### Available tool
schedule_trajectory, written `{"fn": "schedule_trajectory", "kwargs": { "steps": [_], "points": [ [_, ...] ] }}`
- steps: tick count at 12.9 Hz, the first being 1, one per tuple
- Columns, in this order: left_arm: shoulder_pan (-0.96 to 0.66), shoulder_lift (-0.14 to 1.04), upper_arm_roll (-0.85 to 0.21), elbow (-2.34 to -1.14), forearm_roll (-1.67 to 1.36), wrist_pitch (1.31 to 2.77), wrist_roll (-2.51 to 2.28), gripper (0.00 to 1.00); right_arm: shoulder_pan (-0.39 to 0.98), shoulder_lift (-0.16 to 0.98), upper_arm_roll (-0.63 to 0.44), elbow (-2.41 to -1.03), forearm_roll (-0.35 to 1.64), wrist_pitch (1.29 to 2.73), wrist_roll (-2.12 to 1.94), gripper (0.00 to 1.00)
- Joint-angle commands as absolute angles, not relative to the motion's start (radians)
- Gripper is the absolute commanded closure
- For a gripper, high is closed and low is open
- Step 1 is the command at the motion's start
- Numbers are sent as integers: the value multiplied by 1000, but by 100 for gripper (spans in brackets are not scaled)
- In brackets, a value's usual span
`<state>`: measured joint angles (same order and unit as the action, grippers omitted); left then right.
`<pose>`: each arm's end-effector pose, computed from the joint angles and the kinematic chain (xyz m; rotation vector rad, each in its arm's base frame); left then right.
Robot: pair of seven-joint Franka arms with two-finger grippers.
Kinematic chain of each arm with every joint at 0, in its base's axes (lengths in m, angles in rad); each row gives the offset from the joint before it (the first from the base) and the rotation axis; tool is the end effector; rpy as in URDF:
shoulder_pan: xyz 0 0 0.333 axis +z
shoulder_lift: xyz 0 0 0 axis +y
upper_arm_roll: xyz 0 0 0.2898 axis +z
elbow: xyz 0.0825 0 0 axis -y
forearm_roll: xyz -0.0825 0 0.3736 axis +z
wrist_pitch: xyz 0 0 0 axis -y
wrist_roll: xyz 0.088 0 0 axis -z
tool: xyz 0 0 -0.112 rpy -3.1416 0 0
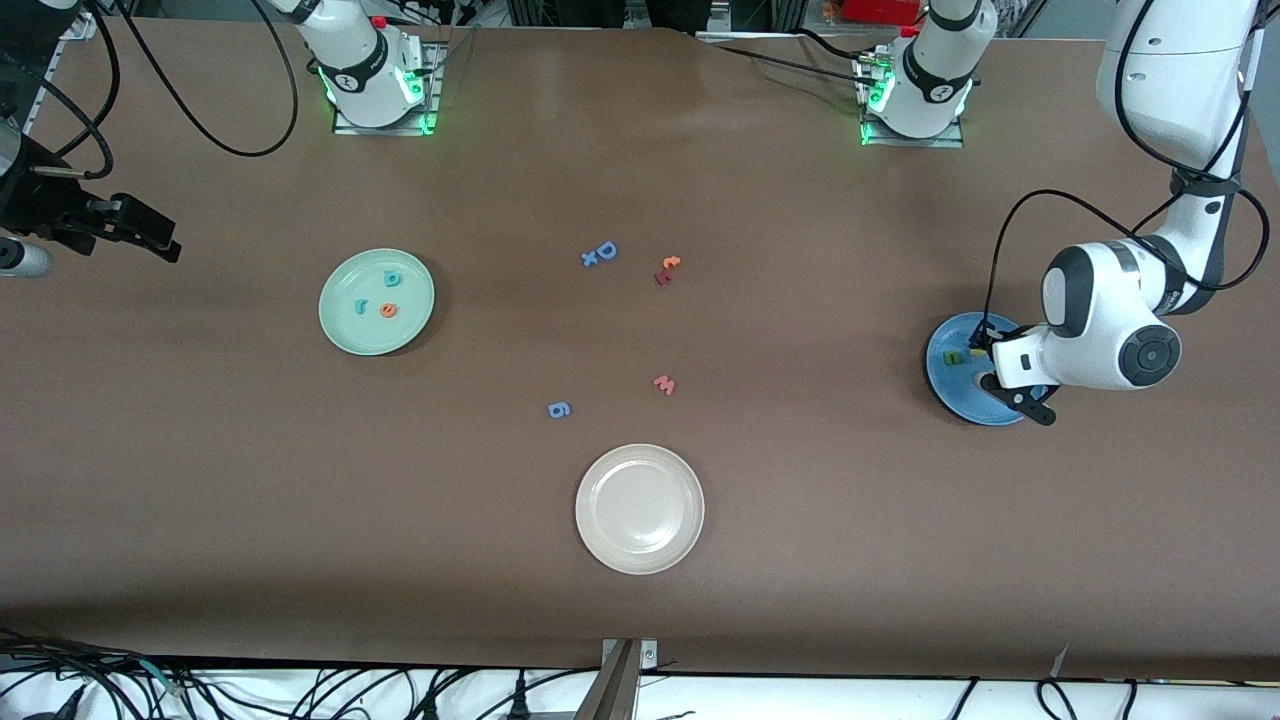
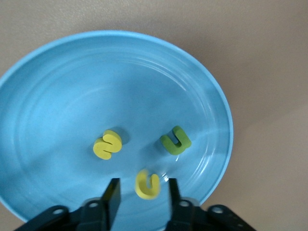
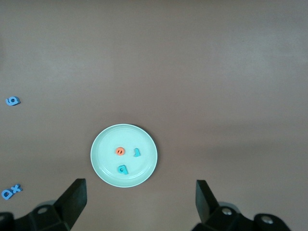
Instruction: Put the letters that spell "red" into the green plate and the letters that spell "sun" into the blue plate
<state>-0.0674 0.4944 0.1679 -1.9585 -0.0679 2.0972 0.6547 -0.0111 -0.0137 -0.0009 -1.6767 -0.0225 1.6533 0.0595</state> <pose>0.5533 0.0533 0.1808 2.9003 -0.7646 -0.5058 0.5450 -0.0089 0.5588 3.1170 -0.1084 -0.0143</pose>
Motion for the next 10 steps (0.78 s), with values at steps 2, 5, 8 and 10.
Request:
{"fn": "schedule_trajectory", "kwargs": {
  "steps": [2,5,8,10],
  "points": [
    [-67,336,153,-1925,-41,2082,657,0,-9,-8,-5,-1637,-8,1589,40,0],
    [-77,220,153,-1878,-46,2076,623,0,-11,-8,-9,-1625,-6,1562,40,0],
    [-136,120,153,-1847,-40,2017,474,0,-9,-9,-8,-1624,-6,1557,40,0],
    [-176,56,152,-1841,-44,2013,425,0,-9,-8,-8,-1620,-5,1557,40,0]
  ]
}}
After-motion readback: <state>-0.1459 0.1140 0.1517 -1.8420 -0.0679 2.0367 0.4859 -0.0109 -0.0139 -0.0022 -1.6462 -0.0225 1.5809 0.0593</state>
